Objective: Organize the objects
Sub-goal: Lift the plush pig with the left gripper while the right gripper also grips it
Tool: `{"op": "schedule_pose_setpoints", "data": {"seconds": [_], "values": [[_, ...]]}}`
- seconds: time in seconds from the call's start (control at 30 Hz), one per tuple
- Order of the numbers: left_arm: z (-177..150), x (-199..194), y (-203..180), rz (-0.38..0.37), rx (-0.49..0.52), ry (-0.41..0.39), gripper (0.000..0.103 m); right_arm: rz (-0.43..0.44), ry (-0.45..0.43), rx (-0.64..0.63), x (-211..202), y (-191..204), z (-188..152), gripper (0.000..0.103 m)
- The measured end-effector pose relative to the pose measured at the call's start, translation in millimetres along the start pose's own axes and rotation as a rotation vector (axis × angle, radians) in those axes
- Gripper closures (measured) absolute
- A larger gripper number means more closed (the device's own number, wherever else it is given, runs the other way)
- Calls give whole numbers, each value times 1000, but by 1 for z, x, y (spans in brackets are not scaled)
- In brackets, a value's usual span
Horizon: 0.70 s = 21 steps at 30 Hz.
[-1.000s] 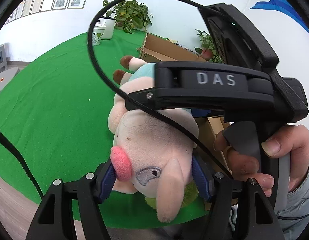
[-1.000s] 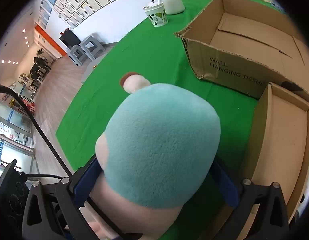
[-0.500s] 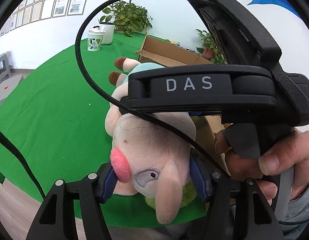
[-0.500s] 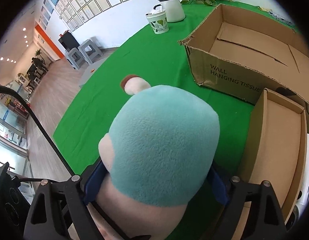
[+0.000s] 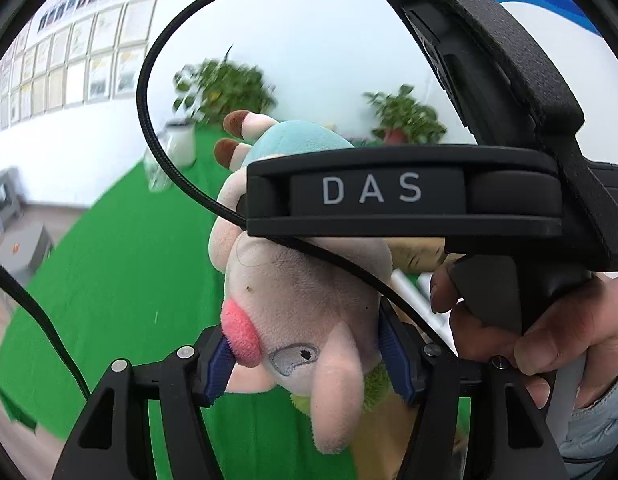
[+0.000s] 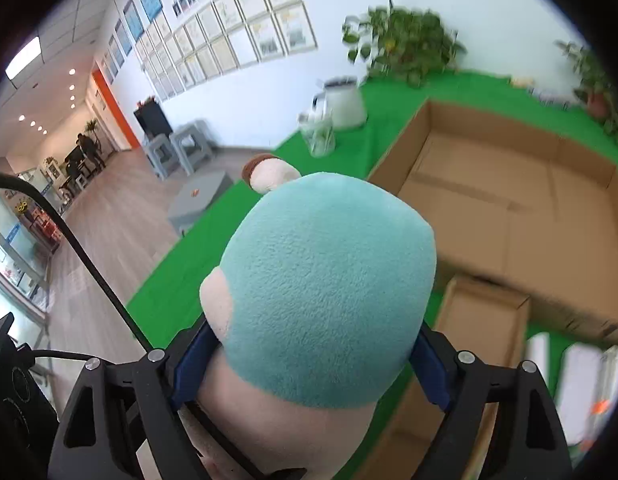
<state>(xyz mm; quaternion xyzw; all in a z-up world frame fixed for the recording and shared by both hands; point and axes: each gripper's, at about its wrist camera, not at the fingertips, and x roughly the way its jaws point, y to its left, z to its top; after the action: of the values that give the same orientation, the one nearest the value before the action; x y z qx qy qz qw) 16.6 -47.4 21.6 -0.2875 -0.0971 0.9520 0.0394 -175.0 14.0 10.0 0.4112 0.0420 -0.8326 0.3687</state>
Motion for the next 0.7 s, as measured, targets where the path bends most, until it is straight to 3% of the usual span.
{"op": "schedule_pose_setpoints", "data": {"seconds": [0.3, 0.53, 0.7], "values": [[115, -14, -48, -101, 132, -199, 42, -89, -252, -44, -102, -17, 87, 18], [173, 13, -78, -127, 175, -212, 42, -121, -309, -19, -118, -32, 118, 18], [191, 28, -71, -138, 168, -196, 42, -132, -303, -19, -109, -35, 126, 18]]}}
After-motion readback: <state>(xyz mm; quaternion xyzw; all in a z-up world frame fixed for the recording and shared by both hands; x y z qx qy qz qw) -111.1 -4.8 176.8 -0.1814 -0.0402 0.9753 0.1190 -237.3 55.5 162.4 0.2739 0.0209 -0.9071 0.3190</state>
